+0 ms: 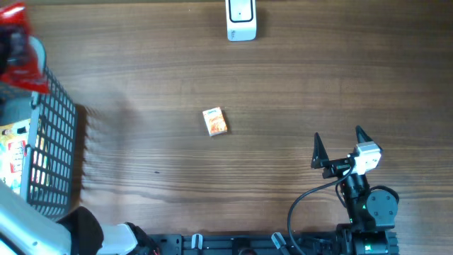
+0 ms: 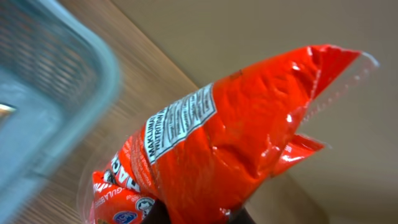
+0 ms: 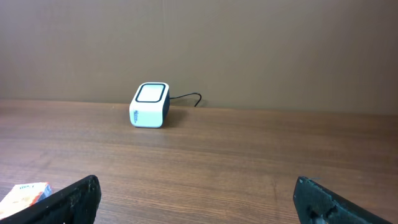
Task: Scan the item barcode
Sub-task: 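Carry red snack bag out and release it beside tissue pack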
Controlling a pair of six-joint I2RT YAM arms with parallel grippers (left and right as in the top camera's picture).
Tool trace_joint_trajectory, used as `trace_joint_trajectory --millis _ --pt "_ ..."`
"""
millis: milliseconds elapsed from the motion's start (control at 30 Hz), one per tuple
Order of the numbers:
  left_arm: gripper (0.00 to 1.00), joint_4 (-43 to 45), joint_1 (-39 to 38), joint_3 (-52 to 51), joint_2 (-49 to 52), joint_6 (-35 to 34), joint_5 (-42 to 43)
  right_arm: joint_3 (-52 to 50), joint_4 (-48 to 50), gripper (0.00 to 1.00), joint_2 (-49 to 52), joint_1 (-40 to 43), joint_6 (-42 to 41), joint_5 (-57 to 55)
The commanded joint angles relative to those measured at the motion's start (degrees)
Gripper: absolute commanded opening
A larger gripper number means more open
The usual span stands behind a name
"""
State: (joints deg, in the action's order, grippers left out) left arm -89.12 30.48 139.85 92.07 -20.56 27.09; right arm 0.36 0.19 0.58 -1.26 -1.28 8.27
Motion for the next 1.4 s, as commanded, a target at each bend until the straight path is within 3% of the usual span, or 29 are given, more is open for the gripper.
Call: trace_joint_trajectory --millis 0,133,300,400,533,567,667,767,867,1033,1100,1167,1233,1367 --pt "0.04 -1.55 -13.22 -1.99 2.56 -0.50 -2.84 -0.04 0.24 1.00 -0.15 -0.17 -0.24 -0.61" --pt "0.04 0.52 -31.93 -14.10 8.28 -0.52 -5.73 -0.07 0.24 1.00 -0.15 -0.17 -0.26 -0.61" --pt "0.04 20.81 -50.97 -31.85 18.43 -6.95 -5.09 -0.07 0.24 1.00 -0.15 -0.17 -0.24 -0.61" --pt "0.04 27.26 -57.57 -34.27 24.41 -6.95 -5.11 -0.04 0.24 1.00 -0.15 -0.17 -0.26 -0.61" --pt "0.06 28.96 -61.40 -34.27 29.62 -6.93 -5.90 -0.04 0.24 1.00 -0.15 -0.17 -0.24 -0.61" --pt "0.56 28.81 -61.46 -34.27 29.79 -6.91 -7.43 -0.04 0.24 1.00 -0.15 -0.17 -0.24 -0.61" --pt "0.74 28.87 -60.43 -34.03 29.57 -6.88 -7.65 -0.04 0.24 1.00 -0.15 -0.17 -0.26 -0.61" --pt "0.83 25.92 -57.11 -31.67 27.36 -5.46 -7.65 -0.04 0.24 1.00 -0.15 -0.17 -0.24 -0.61" --pt "0.83 18.51 -49.55 -21.86 21.55 -5.16 -7.65 -0.04 0.24 1.00 -0.15 -0.17 -0.24 -0.61" --pt "0.81 14.71 -33.81 -8.33 6.62 -5.20 -8.33 -0.04 0.24 1.00 -0.15 -0.17 -0.24 -0.61" --pt "0.83 12.68 -26.05 -8.31 0.50 -5.18 -15.91 -0.04 0.24 1.00 -0.15 -0.17 -0.24 -0.61" --pt "0.86 8.46 -16.68 -8.33 -3.74 -5.22 -30.93 -0.04 0.24 1.00 -0.15 -0.17 -0.24 -0.61" --pt "0.88 5.55 -8.26 -8.33 -4.42 -5.25 -39.80 -0.04 0.24 1.00 -0.15 -0.17 -0.24 -0.61" --pt "1.00 4.00 5.62 -11.34 -1.70 -5.66 -41.72 -0.07 0.24 1.00 -0.15 -0.17 -0.26 -0.61"
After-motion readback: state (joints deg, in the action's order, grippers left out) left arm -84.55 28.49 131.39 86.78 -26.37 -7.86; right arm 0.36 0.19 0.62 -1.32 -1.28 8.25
